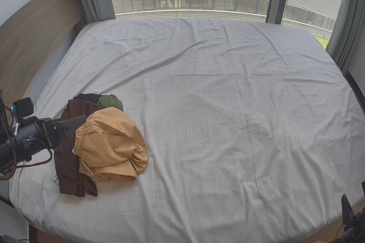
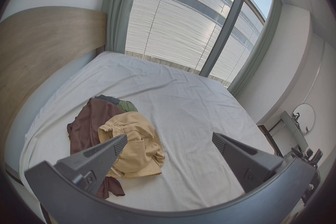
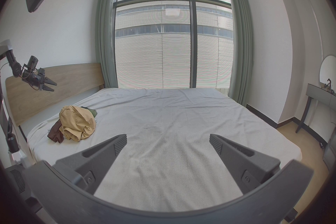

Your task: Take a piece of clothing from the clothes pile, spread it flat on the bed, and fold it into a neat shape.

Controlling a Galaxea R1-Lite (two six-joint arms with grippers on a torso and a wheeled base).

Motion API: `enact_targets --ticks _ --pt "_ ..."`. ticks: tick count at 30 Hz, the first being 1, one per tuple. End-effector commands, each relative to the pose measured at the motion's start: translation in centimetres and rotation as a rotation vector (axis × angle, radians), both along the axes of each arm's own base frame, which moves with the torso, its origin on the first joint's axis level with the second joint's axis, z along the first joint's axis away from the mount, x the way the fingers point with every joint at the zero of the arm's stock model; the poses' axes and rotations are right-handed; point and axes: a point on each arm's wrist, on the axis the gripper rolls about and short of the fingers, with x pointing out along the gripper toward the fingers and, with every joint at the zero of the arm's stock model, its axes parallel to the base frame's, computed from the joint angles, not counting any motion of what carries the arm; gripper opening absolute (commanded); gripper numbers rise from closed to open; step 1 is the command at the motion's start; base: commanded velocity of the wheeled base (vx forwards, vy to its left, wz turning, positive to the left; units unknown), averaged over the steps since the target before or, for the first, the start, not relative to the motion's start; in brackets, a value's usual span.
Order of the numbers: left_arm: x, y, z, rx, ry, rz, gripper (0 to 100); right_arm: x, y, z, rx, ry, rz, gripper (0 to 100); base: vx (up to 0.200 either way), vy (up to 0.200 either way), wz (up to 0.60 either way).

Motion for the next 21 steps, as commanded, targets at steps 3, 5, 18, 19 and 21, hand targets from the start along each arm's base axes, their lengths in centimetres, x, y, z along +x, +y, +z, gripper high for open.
enact_targets --ticks 3,5,18,19,21 --pt "1.7 0.6 -1.4 -0.005 0.067 0.014 100 0.0 0.0 -0.5 0.000 0.001 0.000 100 0.000 0.000 0.00" --pt "2.4 1.0 -2.0 -0.013 0.084 0.015 100 0.0 0.0 -0.5 0.000 0.001 -0.002 100 0.000 0.000 0.00" --pt "6.0 2.2 -4.9 -0.031 0.126 0.037 100 0.0 0.0 -0.5 0.000 0.001 -0.002 100 0.000 0.000 0.00" --pt "6.2 2.3 -5.0 -0.031 0.124 0.037 100 0.0 0.0 -0.5 0.000 0.001 -0.002 100 0.000 0.000 0.00" --pt "6.5 2.4 -5.2 -0.032 0.121 0.042 100 0.0 0.0 -0.5 0.000 0.001 0.000 100 0.000 0.000 0.00"
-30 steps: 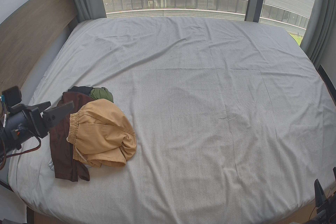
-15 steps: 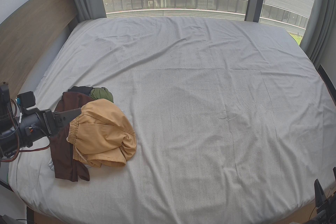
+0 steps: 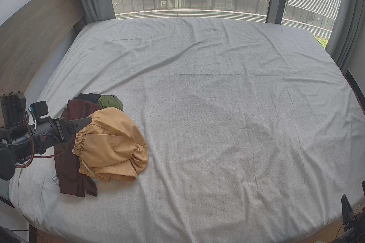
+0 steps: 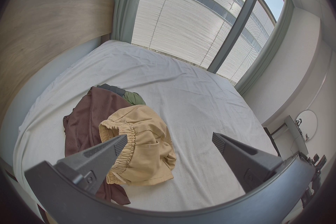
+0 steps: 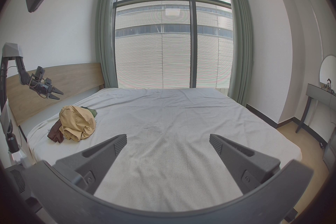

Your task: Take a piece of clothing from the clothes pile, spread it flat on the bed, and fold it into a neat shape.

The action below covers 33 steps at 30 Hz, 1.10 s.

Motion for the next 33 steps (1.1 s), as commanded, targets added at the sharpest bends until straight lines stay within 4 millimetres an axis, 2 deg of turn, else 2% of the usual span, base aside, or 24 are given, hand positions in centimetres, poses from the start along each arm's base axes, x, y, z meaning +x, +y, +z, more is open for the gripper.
enact_targets --ticks 1,16,22,33 --pt "1.2 0.4 -1.6 -0.004 0.050 0.013 100 0.0 0.0 -0.5 0.000 0.001 0.000 100 0.000 0.000 0.00" --pt "3.4 2.5 -4.5 -0.030 0.101 0.043 100 0.0 0.0 -0.5 0.000 0.001 -0.002 100 0.000 0.000 0.00" --pt "4.4 2.4 -6.0 -0.046 0.123 0.042 100 0.0 0.0 -0.5 0.000 0.001 0.000 100 0.000 0.000 0.00" --pt "5.3 2.0 -6.3 -0.086 0.103 0.042 100 0.0 0.0 -0.5 0.000 0.001 0.000 100 0.000 0.000 0.00"
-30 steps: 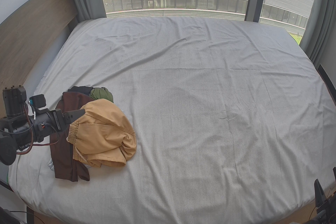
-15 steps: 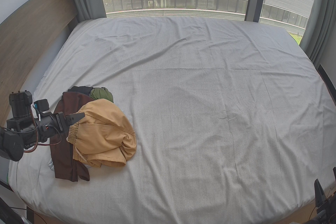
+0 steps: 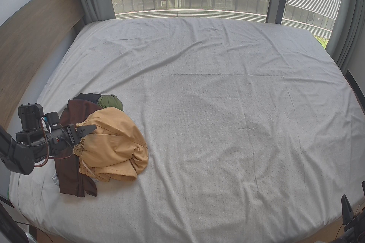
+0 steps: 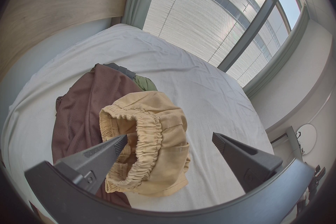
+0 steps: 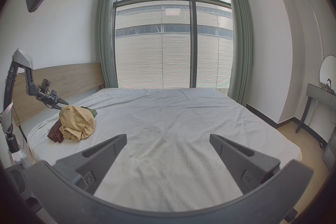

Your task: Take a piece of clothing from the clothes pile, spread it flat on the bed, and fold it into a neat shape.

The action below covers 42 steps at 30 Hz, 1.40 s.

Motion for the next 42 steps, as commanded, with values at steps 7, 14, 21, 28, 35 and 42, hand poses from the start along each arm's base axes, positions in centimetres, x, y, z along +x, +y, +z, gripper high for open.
enact_targets --ticks 7,14,21,28,35,42 --pt "1.6 -1.3 -1.9 -0.021 0.001 -0.036 100 0.0 0.0 -0.5 0.000 0.001 0.000 100 0.000 0.000 0.00" --pt "2.0 -1.8 -2.0 -0.049 -0.015 -0.034 100 0.0 0.0 -0.5 0.000 0.001 0.000 100 0.000 0.000 0.00" --pt "2.0 -1.7 -2.0 -0.050 -0.018 -0.034 100 0.0 0.0 -0.5 0.000 0.001 0.000 100 0.000 0.000 0.00" --pt "2.2 -1.6 -1.9 -0.048 -0.022 -0.028 0 0.0 0.0 -0.5 0.000 0.001 -0.002 100 0.000 0.000 0.00" --pt "2.2 -1.6 -1.9 -0.048 -0.024 -0.028 0 0.0 0.0 -0.5 0.000 0.001 -0.002 100 0.000 0.000 0.00" --pt "2.1 -2.4 -1.6 -0.050 -0.032 -0.059 0 0.0 0.0 -0.5 0.000 0.001 0.000 100 0.000 0.000 0.00"
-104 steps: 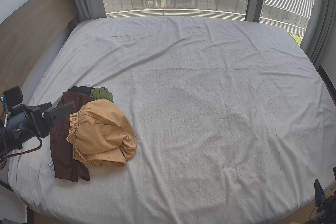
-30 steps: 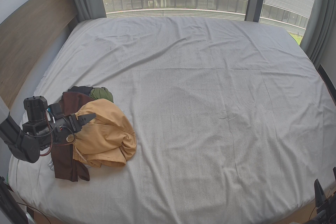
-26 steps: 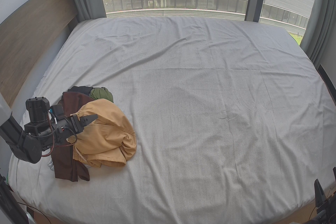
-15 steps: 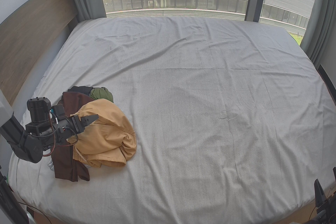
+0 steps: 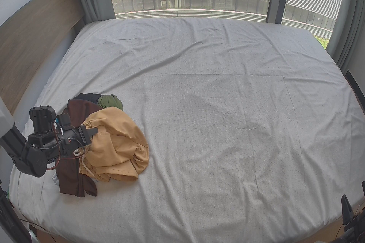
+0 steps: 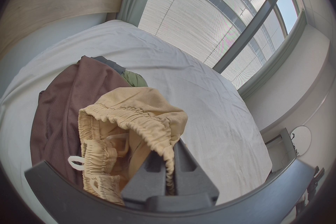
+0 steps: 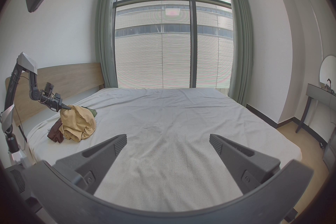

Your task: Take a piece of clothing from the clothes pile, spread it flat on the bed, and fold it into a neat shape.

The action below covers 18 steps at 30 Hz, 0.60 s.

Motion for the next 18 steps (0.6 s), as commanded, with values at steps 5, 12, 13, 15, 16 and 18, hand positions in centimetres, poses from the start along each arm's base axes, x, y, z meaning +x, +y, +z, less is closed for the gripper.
enact_targets --ticks 5,12,13,15,16,18 --pt "-0.6 -1.9 2.0 -0.011 -0.070 -0.057 0 0.0 0.0 -0.5 0.000 0.001 -0.002 100 0.000 0.000 0.00" --pt "-2.1 -4.9 5.7 -0.069 -0.173 -0.142 0 0.0 0.0 -0.5 0.000 0.001 0.000 100 0.000 0.000 0.00" --pt "-2.2 -5.3 5.9 -0.070 -0.182 -0.155 0 0.0 0.0 -0.5 0.000 0.001 -0.002 100 0.000 0.000 0.00" --pt "-2.2 -5.8 6.1 -0.072 -0.189 -0.172 0 0.0 0.0 -0.5 0.000 0.001 0.000 100 0.000 0.000 0.00" --pt "-2.3 -6.5 6.2 -0.074 -0.193 -0.192 0 0.0 0.0 -0.5 0.000 0.001 -0.002 100 0.000 0.000 0.00" --pt "-2.3 -7.0 6.3 -0.075 -0.199 -0.204 0 0.0 0.0 -0.5 0.000 0.001 -0.002 100 0.000 0.000 0.00"
